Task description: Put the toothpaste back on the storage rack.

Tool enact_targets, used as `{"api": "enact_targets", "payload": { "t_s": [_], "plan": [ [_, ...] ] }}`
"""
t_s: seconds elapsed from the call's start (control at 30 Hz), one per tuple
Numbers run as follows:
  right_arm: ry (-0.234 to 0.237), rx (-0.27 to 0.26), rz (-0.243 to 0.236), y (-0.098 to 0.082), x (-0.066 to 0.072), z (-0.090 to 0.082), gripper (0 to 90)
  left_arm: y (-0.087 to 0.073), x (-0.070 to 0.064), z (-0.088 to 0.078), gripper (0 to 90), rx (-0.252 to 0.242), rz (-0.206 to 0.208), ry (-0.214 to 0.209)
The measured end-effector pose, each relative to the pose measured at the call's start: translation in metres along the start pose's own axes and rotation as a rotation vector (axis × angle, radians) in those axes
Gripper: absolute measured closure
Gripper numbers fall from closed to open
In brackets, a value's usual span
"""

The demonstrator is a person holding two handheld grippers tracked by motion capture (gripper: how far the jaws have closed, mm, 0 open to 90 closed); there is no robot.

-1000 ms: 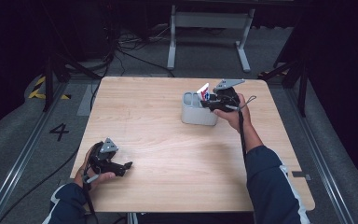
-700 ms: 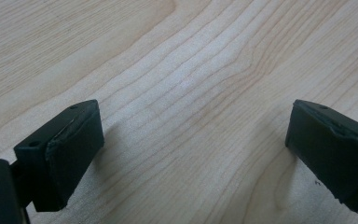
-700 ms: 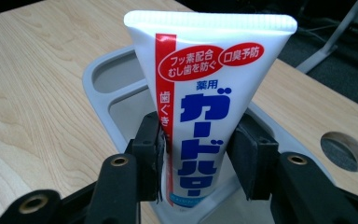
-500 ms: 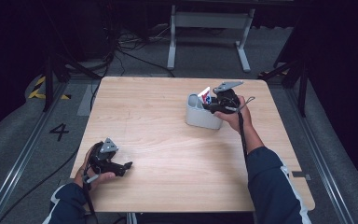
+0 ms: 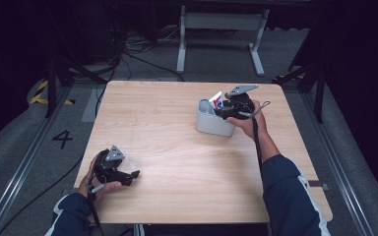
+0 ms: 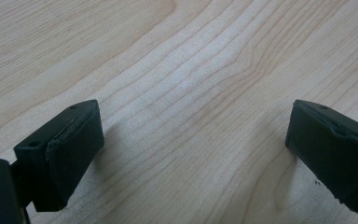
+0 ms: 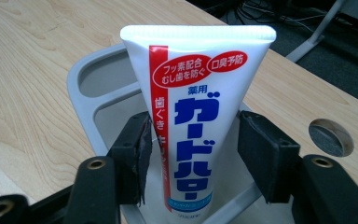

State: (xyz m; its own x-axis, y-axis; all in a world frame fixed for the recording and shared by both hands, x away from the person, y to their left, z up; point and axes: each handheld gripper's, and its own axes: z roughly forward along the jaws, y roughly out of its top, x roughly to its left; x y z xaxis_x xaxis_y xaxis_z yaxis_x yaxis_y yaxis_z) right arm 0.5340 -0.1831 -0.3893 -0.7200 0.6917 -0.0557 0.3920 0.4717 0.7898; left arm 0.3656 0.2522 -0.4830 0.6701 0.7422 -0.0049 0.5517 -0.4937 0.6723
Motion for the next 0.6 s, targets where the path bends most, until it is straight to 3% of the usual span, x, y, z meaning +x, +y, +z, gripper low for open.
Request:
{"api": "enact_targets", "payload": {
  "t_s": [0.6],
  "plan": [
    [-0.042, -0.032, -0.009, 0.003, 0.001, -0.019, 39.2, 0.000, 0.000, 0.000, 4.7, -0.001, -0.002, 0.001]
  ]
}}
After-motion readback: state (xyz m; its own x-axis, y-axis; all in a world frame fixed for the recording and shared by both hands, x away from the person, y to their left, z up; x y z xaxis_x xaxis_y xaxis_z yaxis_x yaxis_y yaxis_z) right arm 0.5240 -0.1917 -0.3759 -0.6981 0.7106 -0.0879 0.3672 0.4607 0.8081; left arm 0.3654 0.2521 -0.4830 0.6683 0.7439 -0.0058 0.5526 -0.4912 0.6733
